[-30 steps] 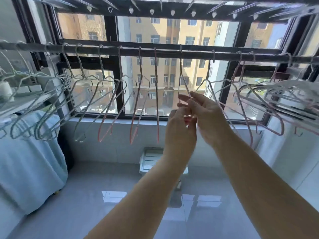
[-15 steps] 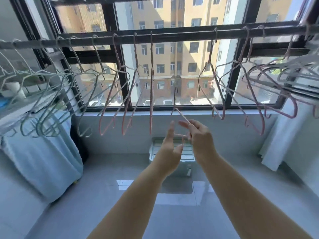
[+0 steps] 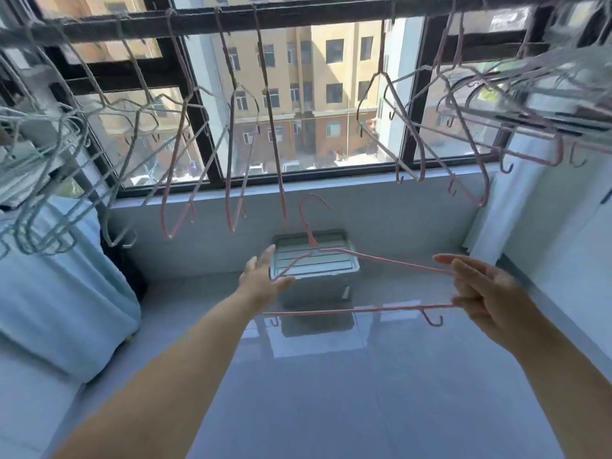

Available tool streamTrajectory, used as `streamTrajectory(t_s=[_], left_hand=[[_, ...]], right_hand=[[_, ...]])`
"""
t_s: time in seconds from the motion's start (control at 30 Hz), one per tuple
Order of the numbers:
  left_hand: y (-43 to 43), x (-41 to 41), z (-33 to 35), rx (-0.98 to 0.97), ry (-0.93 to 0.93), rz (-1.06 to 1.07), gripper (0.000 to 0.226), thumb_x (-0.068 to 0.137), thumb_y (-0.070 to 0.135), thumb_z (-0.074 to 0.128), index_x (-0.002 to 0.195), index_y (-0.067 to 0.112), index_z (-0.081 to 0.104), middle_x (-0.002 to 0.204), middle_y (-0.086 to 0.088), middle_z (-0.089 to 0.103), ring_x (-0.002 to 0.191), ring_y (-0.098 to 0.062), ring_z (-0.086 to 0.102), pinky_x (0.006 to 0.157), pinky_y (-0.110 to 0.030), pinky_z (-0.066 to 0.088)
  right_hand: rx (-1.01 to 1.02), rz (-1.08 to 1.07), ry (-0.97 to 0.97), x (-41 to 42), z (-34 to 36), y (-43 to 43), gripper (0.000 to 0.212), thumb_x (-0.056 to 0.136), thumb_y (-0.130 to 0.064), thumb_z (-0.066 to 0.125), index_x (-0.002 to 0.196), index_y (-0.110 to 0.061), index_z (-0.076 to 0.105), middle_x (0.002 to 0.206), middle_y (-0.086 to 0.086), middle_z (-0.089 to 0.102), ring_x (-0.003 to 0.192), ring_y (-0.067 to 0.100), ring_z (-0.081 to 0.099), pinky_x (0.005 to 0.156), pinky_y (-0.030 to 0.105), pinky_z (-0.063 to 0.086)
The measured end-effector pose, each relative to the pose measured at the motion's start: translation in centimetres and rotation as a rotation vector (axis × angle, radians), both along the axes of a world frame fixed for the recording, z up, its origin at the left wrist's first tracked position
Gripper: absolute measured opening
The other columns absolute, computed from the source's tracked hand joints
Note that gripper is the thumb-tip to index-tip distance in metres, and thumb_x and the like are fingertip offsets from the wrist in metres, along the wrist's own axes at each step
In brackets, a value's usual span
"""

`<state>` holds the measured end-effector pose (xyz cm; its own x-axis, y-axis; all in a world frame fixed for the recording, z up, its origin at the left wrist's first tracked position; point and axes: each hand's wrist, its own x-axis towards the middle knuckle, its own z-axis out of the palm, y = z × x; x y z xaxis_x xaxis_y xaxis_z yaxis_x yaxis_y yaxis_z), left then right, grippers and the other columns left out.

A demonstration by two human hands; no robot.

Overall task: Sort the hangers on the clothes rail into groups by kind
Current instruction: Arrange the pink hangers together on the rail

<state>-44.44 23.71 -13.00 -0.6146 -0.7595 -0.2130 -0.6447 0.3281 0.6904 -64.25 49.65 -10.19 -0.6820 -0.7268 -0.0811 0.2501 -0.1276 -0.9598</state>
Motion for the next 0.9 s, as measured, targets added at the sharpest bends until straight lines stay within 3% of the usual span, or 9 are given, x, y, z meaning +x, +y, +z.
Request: streamTrajectory(t_s=[0.07,0.13,0.2,0.27,0.33,0.4,0.5,0.63,0.9], left_hand=[[-1.0,0.5,-1.3,0.005,-0.017,-0.078,0.055,0.075,0.059,0.056,0.123,0.035,0.045,0.14,-0.007,0.037,0.13,-0.024,0.035,0.11,-0.041,0.026],[-0.7,0.8,-1.5,0.081,0.03,-0.149,0.022,0.087,0.041,0.053,0.097,0.022,0.056,0.109,-0.003,0.058,0.101,-0.01,0.054,0.094,-0.022,0.037],[0.0,1.1,-1.3,0.143,0.094,-0.201,0.023,0.094,0.018,0.046,0.075,0.011,0.058,0.075,-0.003,0.057,0.066,-0.006,0.053,0.069,-0.018,0.04],[0.5,1.4,-1.4,0.125,0.093,-0.236,0.028,0.094,0.016,0.044,0.072,0.011,0.061,0.059,0.002,0.046,0.054,-0.009,0.042,0.056,-0.019,0.036],[0.7,1.7,-1.6,0.064,0.052,-0.249,0.026,0.094,0.018,0.045,0.078,0.011,0.065,0.055,0.006,0.04,0.05,-0.008,0.034,0.049,-0.019,0.029],[0.8,1.9,-1.7,0.099,0.061,-0.238,0.028,0.094,0.02,0.045,0.077,0.014,0.066,0.054,0.005,0.038,0.049,-0.01,0.031,0.048,-0.023,0.027],[1.3,1.5,-1.5,0.155,0.149,-0.177,0.029,0.093,0.019,0.046,0.072,0.017,0.067,0.048,0.008,0.039,0.048,-0.011,0.032,0.05,-0.025,0.027],[1.8,0.2,-0.8,0.231,0.268,-0.09,0.03,0.094,0.017,0.044,0.073,0.018,0.066,0.048,0.005,0.035,0.049,-0.014,0.029,0.05,-0.027,0.025],[4.2,-3.9,1.6,0.3,0.456,0.073,0.036,0.091,0.0,0.032,0.076,0.021,0.057,0.062,0.0,0.042,0.054,-0.012,0.033,0.052,-0.025,0.027]], right_hand=[[-0.053,-0.002,-0.095,-0.6,-0.8,1.2,0.025,0.077,-0.019,0.051,0.087,-0.013,0.073,0.043,-0.01,0.021,0.033,0.003,0.013,0.029,0.011,0.02],[-0.074,-0.067,-0.143,-1.2,-2.0,2.0,0.024,0.083,-0.02,0.049,0.089,-0.013,0.071,0.04,-0.012,0.026,0.038,0.007,0.009,0.033,0.014,0.015],[-0.051,-0.216,-0.154,-2.0,-3.3,2.0,0.022,0.092,-0.02,0.047,0.093,-0.013,0.068,0.045,-0.01,0.03,0.037,0.005,0.018,0.037,0.015,0.023],[0.119,-0.355,-0.057,-2.6,-4.5,1.5,0.022,0.095,-0.023,0.046,0.106,-0.01,0.06,0.065,-0.004,0.043,0.052,0.005,0.044,0.057,0.017,0.043],[0.399,-0.434,0.108,-3.1,-6.0,1.1,0.042,0.093,-0.029,0.05,0.128,-0.008,0.043,0.107,0.007,0.052,0.097,0.018,0.053,0.093,0.032,0.041],[0.564,-0.498,0.236,-2.2,-6.8,0.4,0.055,0.09,-0.026,0.054,0.137,-0.008,0.033,0.135,0.014,0.038,0.123,0.028,0.041,0.103,0.038,0.031],[0.564,-0.464,0.383,1.7,-6.9,-2.0,0.057,0.088,-0.015,0.058,0.138,-0.008,0.031,0.139,0.015,0.032,0.125,0.029,0.037,0.105,0.038,0.03],[0.496,-0.162,0.49,7.8,-7.3,-5.0,0.053,0.085,-0.007,0.058,0.134,-0.013,0.039,0.132,0.008,0.038,0.106,0.017,0.044,0.095,0.026,0.034],[0.443,0.335,0.584,16.2,-6.4,-7.4,0.05,0.092,-0.028,0.05,0.138,-0.026,0.03,0.138,-0.009,0.038,0.124,0.005,0.038,0.108,0.021,0.028]])
